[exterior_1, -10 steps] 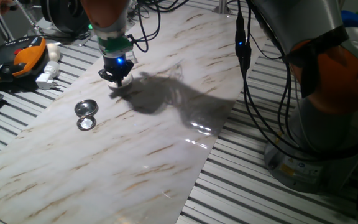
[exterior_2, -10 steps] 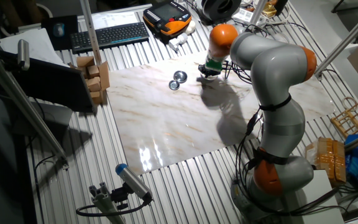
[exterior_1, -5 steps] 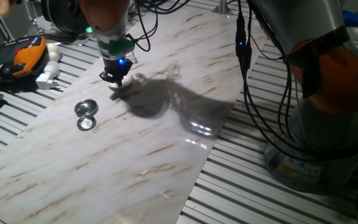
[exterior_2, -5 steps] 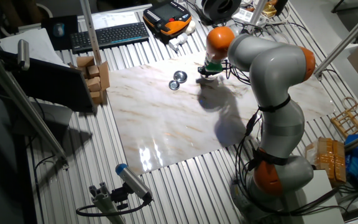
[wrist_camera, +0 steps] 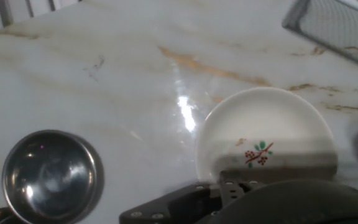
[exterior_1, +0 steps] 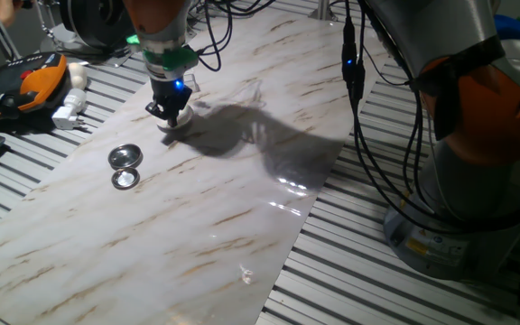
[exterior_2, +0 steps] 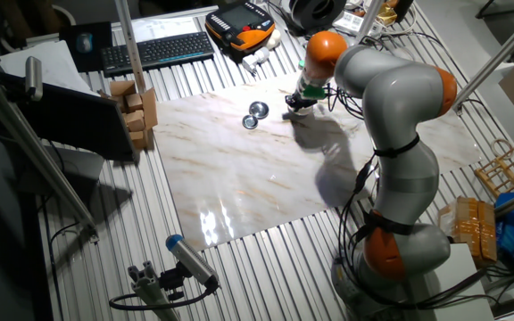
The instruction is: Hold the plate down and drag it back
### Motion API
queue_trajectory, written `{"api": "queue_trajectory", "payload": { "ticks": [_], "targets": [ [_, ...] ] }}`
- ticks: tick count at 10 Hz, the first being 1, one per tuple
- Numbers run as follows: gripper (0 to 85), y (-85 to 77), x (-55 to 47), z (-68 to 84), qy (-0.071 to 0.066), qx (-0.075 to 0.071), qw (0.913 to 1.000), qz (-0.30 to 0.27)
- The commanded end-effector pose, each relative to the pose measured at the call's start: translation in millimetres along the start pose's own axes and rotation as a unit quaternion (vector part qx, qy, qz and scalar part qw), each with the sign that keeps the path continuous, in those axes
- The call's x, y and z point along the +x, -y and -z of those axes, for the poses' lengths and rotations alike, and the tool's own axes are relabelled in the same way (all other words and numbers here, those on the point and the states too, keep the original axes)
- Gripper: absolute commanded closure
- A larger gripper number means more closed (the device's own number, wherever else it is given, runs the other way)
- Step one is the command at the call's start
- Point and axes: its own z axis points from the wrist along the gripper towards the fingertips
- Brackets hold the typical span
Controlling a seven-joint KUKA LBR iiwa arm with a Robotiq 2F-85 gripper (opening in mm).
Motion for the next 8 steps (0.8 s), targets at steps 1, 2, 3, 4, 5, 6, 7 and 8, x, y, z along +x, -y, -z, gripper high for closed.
{"api": "queue_trajectory", "payload": {
  "ticks": [1,2,3,4,5,6,7,8],
  "targets": [
    [85.0,-2.3,0.9,-0.4,0.000,0.000,1.0000,-0.002],
    [85.0,-5.8,3.0,-1.7,-0.001,-0.001,1.0000,-0.004],
    [85.0,-8.8,5.1,-2.8,-0.003,-0.003,1.0000,-0.007],
    [85.0,-12.0,7.6,-3.6,-0.003,-0.005,0.9999,-0.011],
    [85.0,-15.0,9.8,-3.3,-0.004,-0.004,0.9999,-0.013],
    [85.0,-17.9,11.0,-1.2,-0.006,-0.003,0.9999,-0.014],
    [85.0,-20.6,12.3,0.7,-0.007,-0.002,0.9998,-0.017],
    [85.0,-23.3,14.9,-0.3,-0.008,-0.002,0.9998,-0.018]
  ]
}}
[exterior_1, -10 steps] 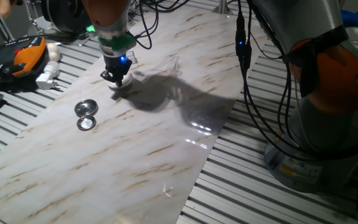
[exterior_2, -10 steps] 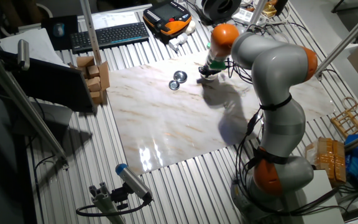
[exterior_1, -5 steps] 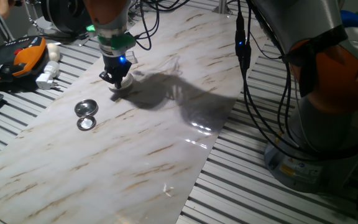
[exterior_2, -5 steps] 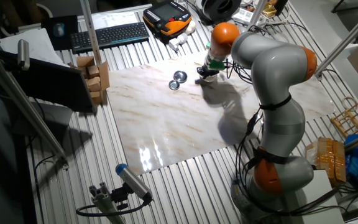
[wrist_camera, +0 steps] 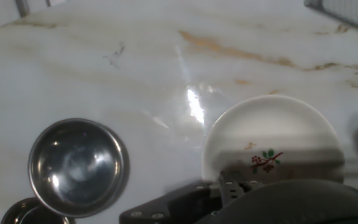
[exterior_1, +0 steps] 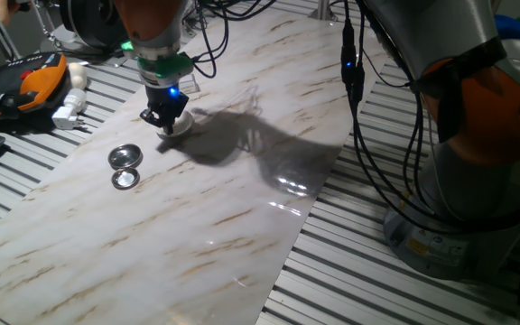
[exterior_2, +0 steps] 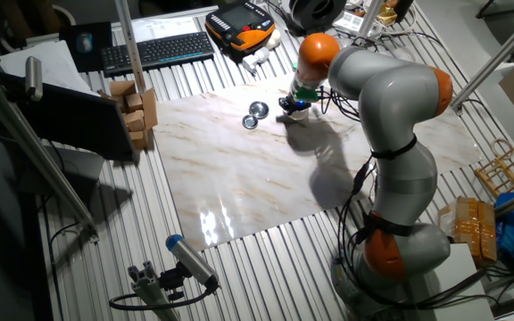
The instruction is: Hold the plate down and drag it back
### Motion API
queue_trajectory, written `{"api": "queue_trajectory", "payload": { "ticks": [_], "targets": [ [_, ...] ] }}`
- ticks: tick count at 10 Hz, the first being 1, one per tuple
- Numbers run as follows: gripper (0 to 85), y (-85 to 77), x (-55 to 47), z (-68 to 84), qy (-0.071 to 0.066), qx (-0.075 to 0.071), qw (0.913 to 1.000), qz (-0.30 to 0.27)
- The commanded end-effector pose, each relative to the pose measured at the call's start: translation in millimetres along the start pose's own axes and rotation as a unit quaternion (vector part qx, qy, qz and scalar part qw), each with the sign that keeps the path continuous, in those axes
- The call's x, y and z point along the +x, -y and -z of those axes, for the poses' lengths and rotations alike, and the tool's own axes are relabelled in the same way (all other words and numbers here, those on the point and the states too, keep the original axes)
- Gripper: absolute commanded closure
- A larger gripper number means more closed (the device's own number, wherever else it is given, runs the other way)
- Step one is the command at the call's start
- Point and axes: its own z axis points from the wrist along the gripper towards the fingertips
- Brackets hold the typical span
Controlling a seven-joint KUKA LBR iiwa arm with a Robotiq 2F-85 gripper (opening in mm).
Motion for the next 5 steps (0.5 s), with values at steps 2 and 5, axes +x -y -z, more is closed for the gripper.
{"api": "queue_trajectory", "payload": {
  "ticks": [2,5],
  "targets": [
    [85.0,-4.8,5.8,-3.0,-0.002,-0.003,1.0000,-0.005],
    [85.0,-10.1,8.7,-2.5,-0.006,-0.007,0.9999,-0.009]
  ]
}}
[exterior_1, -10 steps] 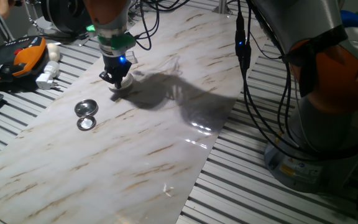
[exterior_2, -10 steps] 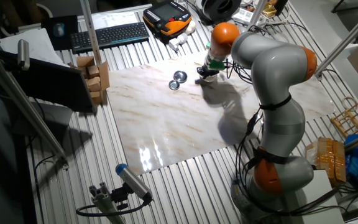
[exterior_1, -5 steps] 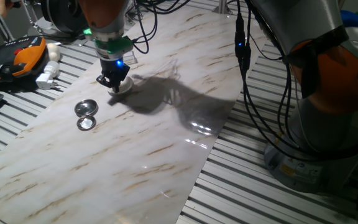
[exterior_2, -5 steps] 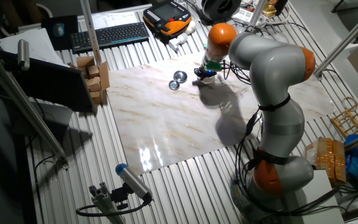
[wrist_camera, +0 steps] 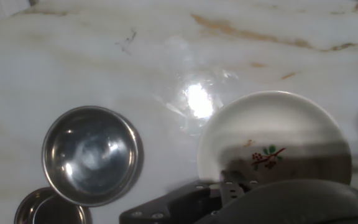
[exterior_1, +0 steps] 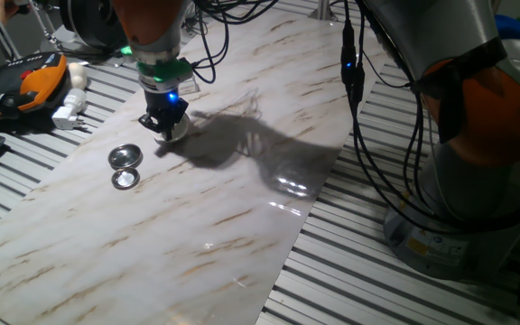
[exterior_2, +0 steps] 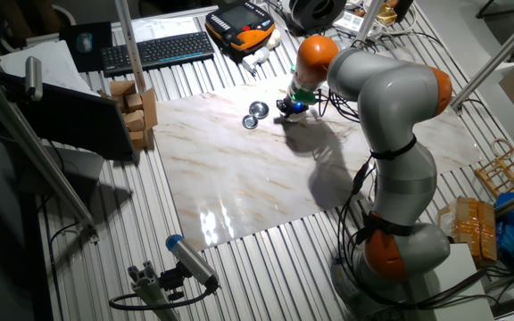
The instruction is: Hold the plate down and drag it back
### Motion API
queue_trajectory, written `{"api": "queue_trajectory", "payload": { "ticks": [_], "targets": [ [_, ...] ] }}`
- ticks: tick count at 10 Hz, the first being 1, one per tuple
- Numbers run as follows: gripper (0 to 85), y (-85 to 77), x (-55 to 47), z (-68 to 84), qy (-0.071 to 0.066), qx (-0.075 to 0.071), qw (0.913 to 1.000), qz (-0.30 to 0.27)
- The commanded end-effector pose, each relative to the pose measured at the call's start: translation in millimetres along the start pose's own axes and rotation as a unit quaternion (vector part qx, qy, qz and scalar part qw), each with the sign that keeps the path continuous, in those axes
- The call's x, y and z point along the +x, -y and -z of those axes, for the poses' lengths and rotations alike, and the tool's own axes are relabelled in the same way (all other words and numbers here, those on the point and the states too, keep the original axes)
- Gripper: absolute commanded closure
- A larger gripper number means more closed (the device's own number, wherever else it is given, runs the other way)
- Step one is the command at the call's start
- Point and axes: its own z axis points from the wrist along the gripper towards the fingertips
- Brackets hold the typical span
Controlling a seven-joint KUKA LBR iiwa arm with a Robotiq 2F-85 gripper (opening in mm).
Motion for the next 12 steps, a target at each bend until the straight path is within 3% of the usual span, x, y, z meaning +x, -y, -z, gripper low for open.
{"api": "queue_trajectory", "payload": {
  "ticks": [1,12],
  "targets": [
    [85.0,-1.5,1.0,0.5,-0.001,0.000,1.0000,-0.001],
    [85.0,-30.4,18.5,-0.1,-0.015,-0.001,0.9996,-0.025]
  ]
}}
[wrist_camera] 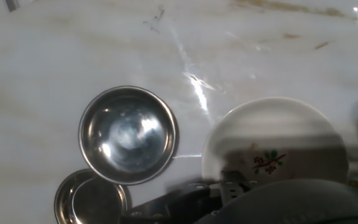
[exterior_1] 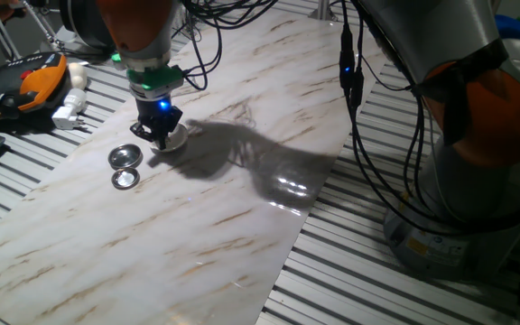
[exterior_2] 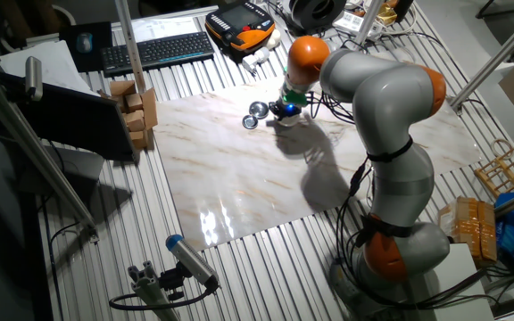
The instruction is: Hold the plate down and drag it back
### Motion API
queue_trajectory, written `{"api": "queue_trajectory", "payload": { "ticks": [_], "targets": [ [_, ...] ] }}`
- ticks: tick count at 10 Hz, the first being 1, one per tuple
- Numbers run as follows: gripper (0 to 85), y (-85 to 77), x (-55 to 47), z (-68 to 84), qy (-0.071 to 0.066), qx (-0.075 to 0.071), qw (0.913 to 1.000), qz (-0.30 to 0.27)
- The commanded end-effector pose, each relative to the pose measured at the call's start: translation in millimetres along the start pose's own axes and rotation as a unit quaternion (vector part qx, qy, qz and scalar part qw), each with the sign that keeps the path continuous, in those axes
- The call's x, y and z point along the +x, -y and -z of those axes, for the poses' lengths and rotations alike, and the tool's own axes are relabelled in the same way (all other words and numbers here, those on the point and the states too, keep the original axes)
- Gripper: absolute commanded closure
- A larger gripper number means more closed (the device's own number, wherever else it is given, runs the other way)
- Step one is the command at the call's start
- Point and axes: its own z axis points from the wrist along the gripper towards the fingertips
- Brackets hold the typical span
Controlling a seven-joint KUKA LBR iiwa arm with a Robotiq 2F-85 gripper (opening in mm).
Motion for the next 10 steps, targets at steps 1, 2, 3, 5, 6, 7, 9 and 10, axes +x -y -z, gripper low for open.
{"api": "queue_trajectory", "payload": {
  "ticks": [1,2,3,5,6,7,9,10],
  "targets": [
    [85.0,-1.5,1.3,-0.2,-0.002,-0.002,1.0000,-0.002],
    [85.0,-3.9,3.4,-0.5,-0.003,-0.002,1.0000,-0.005],
    [85.0,-7.0,5.6,-0.4,-0.004,-0.001,1.0000,-0.008],
    [85.0,-12.2,10.1,-0.9,-0.004,-0.001,0.9999,-0.013],
    [85.0,-15.1,13.2,-1.7,-0.005,-0.002,0.9999,-0.016],
    [85.0,-18.4,16.1,-1.8,-0.005,-0.001,0.9998,-0.019],
    [85.0,-22.4,19.1,-1.4,-0.005,0.000,0.9997,-0.022],
    [85.0,-24.4,20.8,-1.1,-0.006,0.001,0.9997,-0.024]
  ]
}}
